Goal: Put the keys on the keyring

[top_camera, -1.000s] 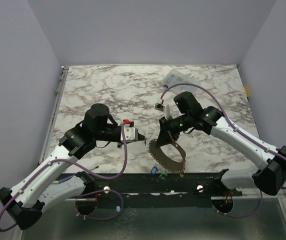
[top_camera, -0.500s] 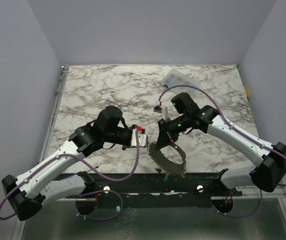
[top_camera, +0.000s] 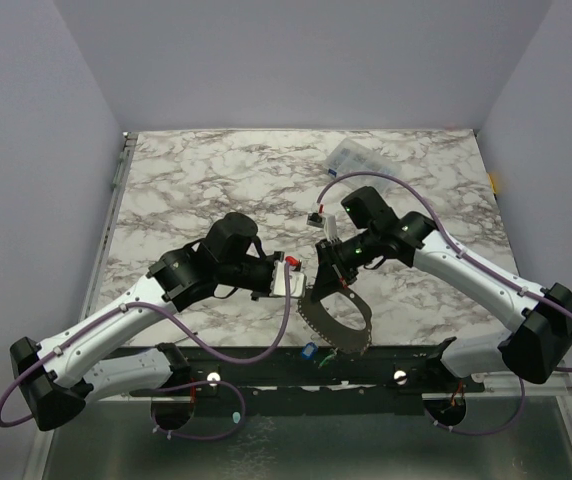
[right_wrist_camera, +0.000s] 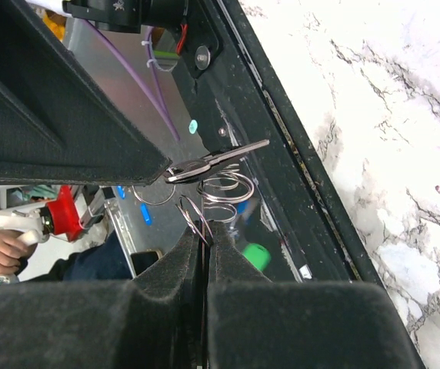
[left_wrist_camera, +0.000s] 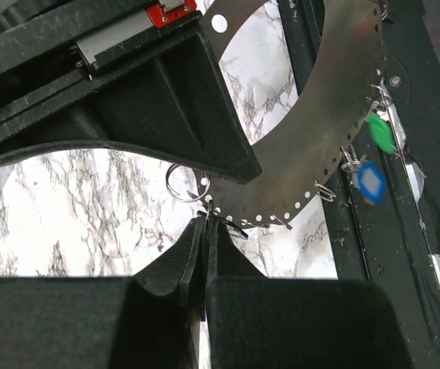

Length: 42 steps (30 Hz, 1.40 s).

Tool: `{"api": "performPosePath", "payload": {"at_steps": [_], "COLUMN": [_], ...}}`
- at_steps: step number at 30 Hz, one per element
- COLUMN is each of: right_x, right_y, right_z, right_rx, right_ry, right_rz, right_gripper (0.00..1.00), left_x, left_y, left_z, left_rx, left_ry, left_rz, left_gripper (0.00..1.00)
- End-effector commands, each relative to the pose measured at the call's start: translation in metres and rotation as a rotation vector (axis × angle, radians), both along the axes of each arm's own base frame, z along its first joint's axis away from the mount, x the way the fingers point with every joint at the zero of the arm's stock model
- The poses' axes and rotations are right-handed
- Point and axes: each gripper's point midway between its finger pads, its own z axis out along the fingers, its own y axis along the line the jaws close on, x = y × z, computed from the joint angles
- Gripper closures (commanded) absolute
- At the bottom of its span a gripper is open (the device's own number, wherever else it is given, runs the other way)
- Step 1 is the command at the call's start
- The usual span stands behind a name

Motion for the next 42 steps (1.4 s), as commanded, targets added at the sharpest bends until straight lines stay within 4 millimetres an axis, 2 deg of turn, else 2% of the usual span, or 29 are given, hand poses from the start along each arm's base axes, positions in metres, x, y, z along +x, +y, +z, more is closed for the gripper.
{"api": "performPosePath", "payload": {"at_steps": [1, 21, 42], "right_x": [-0.005, -0.007, -0.01], "right_y": [-0.001, -0.003, -0.001], "right_z": [-0.006, -0.015, -0.013], "right_rx": [-0.014, -0.04, -0.031], "right_ry": [0.056, 0.088, 0.089], "right_rz": [-0.006, -0.015, -0.003], "right_gripper": [0.99, 0.99, 0.99], "left_x": [0.004, 0.008, 0.012], "left_y": [-0.003, -0.009, -0.01], "left_z": [0.01, 0.005, 0.005], "left_rx": [-0.001, 0.032, 0.054], "left_ry": [-0.034, -0.061, -0.095], "left_rz": [0.004, 0.011, 0.024], "left_gripper": [1.0, 1.0, 1.0]}}
